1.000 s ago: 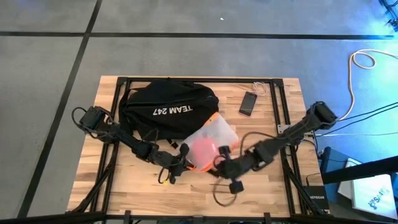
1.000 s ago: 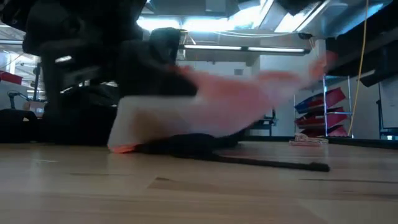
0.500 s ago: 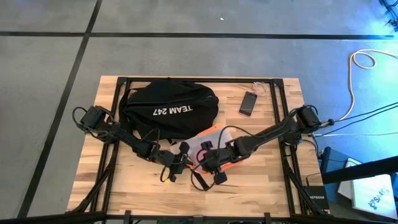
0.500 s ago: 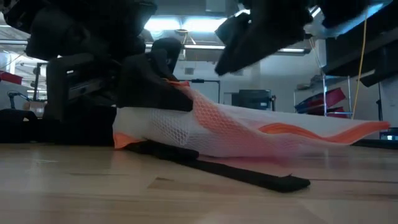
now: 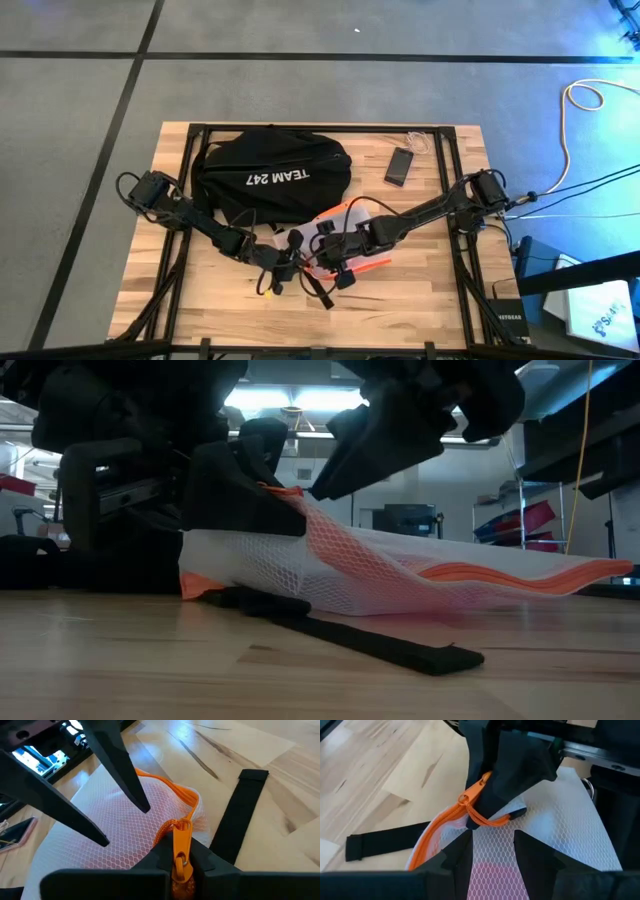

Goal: Unpack backpack
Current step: Open the zipper pouch

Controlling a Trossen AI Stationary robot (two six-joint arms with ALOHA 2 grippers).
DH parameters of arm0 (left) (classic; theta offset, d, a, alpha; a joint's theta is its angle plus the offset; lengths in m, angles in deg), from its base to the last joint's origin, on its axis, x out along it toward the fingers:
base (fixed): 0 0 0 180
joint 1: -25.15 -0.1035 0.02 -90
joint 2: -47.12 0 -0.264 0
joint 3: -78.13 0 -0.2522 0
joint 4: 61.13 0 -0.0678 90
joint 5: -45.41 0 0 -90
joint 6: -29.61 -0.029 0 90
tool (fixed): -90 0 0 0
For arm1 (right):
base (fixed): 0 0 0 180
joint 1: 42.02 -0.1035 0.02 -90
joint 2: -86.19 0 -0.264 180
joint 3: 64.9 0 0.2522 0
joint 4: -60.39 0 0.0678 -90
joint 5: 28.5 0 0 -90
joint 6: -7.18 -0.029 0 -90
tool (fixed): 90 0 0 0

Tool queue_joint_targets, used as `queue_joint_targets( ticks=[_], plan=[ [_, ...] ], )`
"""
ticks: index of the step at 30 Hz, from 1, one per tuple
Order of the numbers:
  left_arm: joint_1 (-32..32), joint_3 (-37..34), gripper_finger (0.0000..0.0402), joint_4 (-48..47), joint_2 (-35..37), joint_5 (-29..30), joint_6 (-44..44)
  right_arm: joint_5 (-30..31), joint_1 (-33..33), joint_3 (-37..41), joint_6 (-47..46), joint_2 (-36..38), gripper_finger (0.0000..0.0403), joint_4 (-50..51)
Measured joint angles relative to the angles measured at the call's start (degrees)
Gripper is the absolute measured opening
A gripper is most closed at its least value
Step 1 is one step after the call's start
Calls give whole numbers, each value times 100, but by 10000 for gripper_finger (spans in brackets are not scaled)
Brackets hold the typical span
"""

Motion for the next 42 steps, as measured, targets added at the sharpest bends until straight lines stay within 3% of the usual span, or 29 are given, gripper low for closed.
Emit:
queue_joint_targets(
  ticks=[42],
  plan=[
    [-37, 2, 0, 341, 0, 319, -157, -15, -3, 0, -11, 2, 127, 11]
  ],
)
